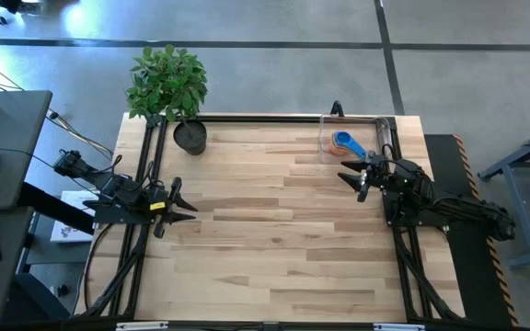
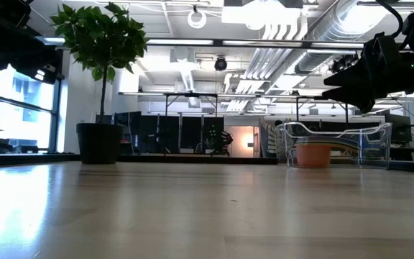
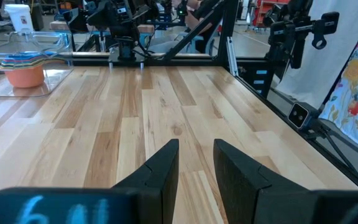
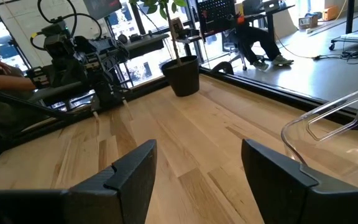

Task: Nest measuring cups in basket
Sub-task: Return to home position

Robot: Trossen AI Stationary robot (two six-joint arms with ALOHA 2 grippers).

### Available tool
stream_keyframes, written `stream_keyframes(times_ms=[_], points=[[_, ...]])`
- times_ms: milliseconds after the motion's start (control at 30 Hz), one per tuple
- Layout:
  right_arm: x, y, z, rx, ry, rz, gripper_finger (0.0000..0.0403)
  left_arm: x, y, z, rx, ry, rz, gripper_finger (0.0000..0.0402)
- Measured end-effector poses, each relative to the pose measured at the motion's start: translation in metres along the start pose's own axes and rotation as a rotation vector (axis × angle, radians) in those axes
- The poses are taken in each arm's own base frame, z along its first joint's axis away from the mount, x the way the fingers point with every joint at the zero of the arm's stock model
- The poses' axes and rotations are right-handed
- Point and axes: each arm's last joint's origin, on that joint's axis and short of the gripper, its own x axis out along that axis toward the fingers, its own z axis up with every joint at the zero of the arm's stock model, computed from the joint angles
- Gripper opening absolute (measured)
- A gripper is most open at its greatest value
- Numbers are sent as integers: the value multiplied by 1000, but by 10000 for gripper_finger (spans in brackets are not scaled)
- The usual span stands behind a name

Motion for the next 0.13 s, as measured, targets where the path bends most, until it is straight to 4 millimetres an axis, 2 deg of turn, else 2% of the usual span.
stream_keyframes(times_ms=[133], points=[[0,0,0,0,0,0,225,0,0,0,0,0,0,90]])
